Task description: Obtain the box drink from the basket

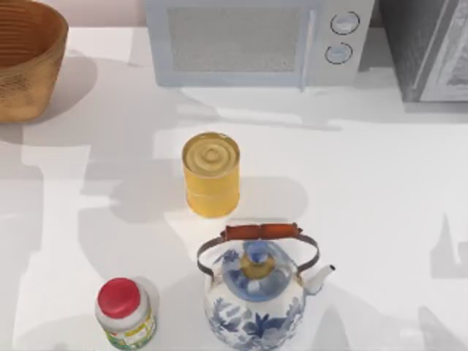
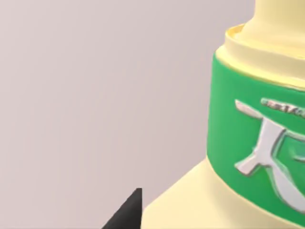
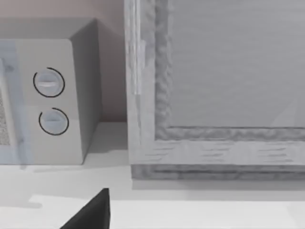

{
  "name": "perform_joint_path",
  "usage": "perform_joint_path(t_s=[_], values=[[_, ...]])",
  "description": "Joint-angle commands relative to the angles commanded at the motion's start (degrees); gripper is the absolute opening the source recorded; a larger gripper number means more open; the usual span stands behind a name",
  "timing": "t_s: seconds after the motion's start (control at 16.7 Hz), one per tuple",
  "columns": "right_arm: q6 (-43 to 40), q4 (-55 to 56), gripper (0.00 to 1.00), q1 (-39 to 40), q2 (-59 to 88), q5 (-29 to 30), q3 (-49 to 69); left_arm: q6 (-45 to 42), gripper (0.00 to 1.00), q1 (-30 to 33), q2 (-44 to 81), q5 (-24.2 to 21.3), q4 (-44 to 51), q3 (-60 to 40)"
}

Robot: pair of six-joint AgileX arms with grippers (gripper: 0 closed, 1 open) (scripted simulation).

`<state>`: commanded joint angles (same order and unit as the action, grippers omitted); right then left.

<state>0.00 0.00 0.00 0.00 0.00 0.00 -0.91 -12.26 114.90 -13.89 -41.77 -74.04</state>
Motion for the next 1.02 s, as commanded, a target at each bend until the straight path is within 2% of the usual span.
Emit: perform_joint_path(t_s=[0.36, 0.72, 1.02], values=[[0.00, 0.00, 1.00, 0.00, 0.00, 0.00, 0.00, 0.07, 0.00, 0.10, -6.15, 0.07, 11.64, -5.12], [0.00, 0.00, 1.00, 0.00, 0.00, 0.00, 0.00, -0.02, 0.00, 0.03, -6.35, 0.10, 12.29, -5.30], [0.00, 0.00, 1.00, 0.00, 0.00, 0.00, 0.00, 0.38, 0.00, 0.96, -14.04, 1.41, 15.42, 2.10]])
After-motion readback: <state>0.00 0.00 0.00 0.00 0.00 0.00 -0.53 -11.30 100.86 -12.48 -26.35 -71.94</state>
